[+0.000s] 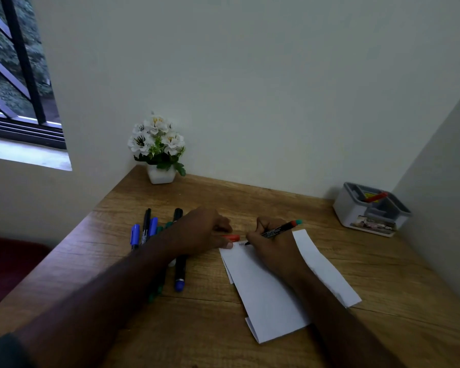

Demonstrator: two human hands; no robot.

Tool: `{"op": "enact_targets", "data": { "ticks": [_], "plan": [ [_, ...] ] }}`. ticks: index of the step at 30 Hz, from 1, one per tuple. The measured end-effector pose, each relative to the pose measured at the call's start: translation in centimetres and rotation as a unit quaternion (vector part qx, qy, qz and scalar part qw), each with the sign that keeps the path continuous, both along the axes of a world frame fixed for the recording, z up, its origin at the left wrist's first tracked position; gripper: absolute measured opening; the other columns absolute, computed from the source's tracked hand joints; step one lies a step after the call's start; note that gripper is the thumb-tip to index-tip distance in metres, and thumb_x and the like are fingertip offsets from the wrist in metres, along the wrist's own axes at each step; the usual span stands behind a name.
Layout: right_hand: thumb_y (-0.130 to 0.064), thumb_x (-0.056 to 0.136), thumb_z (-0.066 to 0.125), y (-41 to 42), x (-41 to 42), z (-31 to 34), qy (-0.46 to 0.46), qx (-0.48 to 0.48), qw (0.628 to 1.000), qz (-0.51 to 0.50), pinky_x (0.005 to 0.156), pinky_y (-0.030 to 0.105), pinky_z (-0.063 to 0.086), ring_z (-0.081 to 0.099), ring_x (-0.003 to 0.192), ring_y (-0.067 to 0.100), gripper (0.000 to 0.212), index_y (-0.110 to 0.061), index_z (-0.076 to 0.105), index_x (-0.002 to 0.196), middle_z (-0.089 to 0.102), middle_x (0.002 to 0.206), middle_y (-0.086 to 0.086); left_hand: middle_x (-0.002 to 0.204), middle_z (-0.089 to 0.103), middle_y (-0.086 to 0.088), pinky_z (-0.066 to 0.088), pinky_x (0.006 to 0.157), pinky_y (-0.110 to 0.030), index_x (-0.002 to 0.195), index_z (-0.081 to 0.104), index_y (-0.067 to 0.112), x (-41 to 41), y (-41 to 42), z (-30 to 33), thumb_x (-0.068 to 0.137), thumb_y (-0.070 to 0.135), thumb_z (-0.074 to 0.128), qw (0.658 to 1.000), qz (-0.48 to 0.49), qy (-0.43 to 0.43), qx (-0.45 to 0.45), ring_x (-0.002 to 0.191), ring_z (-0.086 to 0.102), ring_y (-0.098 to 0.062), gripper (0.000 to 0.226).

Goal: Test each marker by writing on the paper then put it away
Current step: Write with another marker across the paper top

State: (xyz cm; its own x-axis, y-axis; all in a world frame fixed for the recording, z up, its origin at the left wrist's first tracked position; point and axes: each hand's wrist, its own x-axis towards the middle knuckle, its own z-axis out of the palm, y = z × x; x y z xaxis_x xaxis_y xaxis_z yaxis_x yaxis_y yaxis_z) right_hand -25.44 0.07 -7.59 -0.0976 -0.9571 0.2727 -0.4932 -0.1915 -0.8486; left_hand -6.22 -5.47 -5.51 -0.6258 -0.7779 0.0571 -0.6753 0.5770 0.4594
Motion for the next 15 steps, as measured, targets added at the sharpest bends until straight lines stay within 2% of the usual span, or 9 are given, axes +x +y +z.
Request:
{"op": "enact_targets", "data": {
  "ticks": [4,15],
  "plan": [
    [-0.007,0.083,0.066,-0.21,-0.07,-0.12,0.012,0.004,1.000,-0.007,0.049,0.018,0.038,0.048,0.055,0.006,0.026,-0.012,0.051,0.063,0.054,0.059,0.002,0.139,0.055,0.001,0.042,0.105,-0.035,0.130,0.059,0.019,0.00,0.06,0.01,0.084,0.043,0.069,1.000,-0.006,0.001,-0.005,0.126,0.050,-0.014,0.053],
    [-0.002,0.082,0.066,-0.33,0.04,-0.13,0.018,-0.011,1.000,-0.005,0.049,0.016,0.035,0.044,0.052,0.003,0.034,-0.016,0.047,0.058,0.050,0.056,-0.003,0.138,0.056,-0.002,0.042,0.106,-0.040,0.132,0.057,0.019,0.00,0.01,0.06,0.085,0.044,0.067,1.000,-0.008,-0.011,-0.011,0.128,0.048,-0.017,0.054]
  ]
}}
